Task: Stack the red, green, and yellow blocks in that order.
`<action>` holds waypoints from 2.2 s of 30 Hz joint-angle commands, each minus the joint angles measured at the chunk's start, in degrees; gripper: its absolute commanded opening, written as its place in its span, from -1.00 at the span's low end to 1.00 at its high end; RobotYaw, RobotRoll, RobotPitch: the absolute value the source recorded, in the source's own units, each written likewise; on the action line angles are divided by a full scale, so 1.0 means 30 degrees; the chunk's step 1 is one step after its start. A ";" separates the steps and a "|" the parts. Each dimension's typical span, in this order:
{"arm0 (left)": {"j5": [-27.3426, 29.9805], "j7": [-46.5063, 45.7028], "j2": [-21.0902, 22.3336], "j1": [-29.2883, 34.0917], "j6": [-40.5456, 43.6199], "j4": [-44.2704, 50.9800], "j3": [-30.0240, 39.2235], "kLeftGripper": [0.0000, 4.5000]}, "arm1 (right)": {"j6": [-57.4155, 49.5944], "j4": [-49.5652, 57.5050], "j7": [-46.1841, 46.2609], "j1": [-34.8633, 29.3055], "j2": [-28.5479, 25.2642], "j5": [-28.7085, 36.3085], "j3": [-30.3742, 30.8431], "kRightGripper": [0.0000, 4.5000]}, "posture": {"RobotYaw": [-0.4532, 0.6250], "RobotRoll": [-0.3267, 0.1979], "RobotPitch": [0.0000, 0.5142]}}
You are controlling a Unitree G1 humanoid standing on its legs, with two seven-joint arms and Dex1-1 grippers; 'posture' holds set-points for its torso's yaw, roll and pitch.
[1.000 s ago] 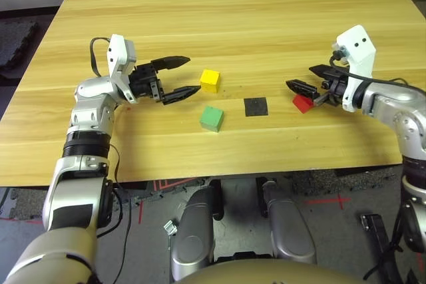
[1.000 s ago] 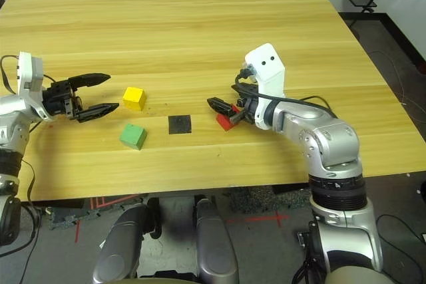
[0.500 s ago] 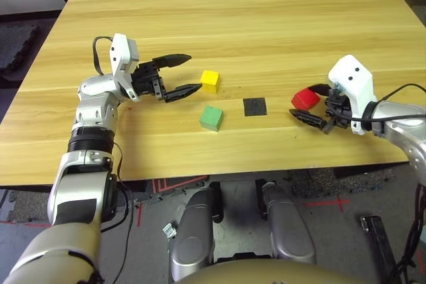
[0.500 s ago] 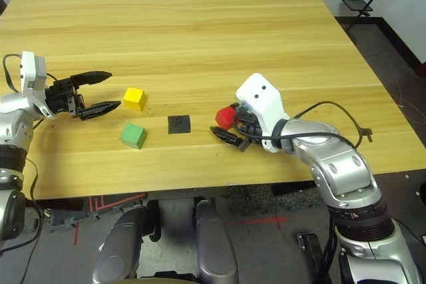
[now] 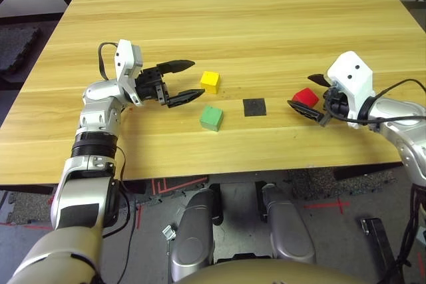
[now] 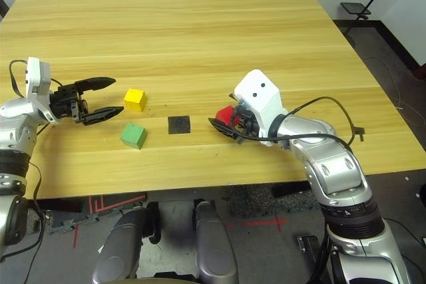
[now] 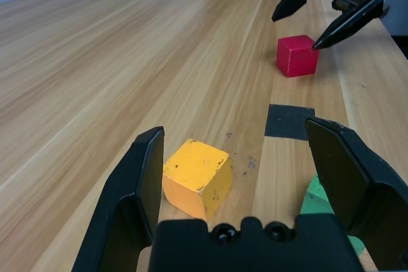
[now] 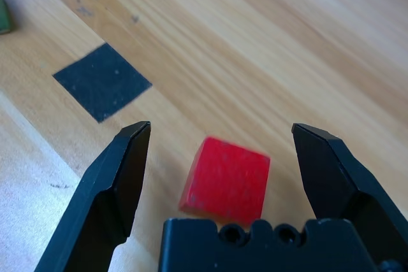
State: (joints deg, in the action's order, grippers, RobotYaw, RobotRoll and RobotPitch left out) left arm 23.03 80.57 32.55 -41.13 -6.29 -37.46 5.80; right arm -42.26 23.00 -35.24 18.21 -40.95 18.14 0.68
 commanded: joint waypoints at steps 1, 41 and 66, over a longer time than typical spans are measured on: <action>-0.0256 0.0245 -0.0036 -0.0224 -0.0010 -0.0453 -0.0101 0.99 | -0.0520 0.0721 0.0520 -0.0900 0.0189 0.0072 -0.0606 1.00 | 0.12 -0.01 -0.14; -0.0425 -0.0138 -0.0992 -0.0300 0.0665 -0.0252 -0.0282 1.00 | 0.4414 -0.2698 0.0911 -0.2348 0.3201 -0.1587 -0.0473 -0.07 | 0.11 0.13 -0.09; -0.0690 -0.0368 -0.1039 -0.0187 0.1226 0.0800 -0.0315 1.00 | 0.6563 -1.2245 -1.5040 1.0314 -0.0366 0.0183 0.3698 -0.07 | 0.25 0.25 -0.11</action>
State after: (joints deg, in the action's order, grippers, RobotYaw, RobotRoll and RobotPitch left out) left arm 20.96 79.61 29.48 -42.56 -3.17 -36.05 5.40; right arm -25.07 -12.50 -78.49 49.24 -42.37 20.33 10.10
